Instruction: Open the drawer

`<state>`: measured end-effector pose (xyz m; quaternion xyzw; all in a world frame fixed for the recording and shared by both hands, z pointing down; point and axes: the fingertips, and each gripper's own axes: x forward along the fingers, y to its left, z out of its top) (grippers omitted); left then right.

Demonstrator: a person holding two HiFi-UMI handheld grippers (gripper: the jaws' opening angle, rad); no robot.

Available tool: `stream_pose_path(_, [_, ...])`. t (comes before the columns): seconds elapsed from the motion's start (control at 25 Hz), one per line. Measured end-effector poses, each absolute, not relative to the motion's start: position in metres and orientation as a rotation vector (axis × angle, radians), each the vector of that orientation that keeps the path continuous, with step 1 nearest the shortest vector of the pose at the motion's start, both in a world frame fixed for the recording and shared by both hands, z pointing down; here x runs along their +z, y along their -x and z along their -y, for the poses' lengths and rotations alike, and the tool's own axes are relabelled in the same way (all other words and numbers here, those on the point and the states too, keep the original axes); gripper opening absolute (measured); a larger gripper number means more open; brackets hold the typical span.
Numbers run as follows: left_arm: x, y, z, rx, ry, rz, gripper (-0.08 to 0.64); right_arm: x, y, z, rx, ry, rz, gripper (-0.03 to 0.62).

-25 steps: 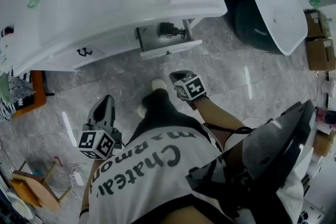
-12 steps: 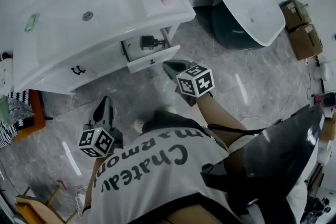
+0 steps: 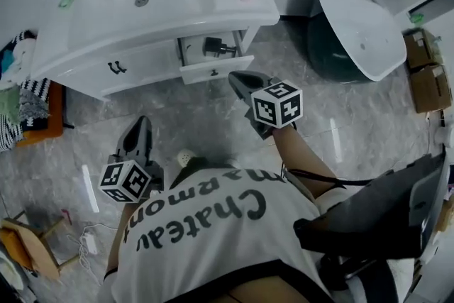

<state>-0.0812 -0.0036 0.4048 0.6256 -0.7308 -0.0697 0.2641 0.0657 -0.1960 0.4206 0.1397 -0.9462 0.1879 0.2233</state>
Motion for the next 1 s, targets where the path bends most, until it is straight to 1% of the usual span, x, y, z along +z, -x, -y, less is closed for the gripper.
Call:
stream_pose_path(0.2, [0.395,0.046,0.010,-0.243,-1.679,2.013,0.008,0.419,-0.118,0.195,0.470,-0.374,2.609,0.008])
stream_pose_path(0.36, [0.392,0.023,0.014,-0.259,-1.670,2.026,0.008,0.421,-0.145,0.198,0.475,-0.383,2.608,0.008])
stream_pose_path(0.64, [0.395,0.002,0.008,-0.252,-1.624,2.072,0.008,0.422,-0.167,0.196,0.401,-0.364,2.614,0.008])
stream_pose_path(1.0, [0.395,-0.011,0.002,-0.247,-1.604,2.095,0.008,0.422,-0.180,0.197,0.386,-0.363,2.624,0.008])
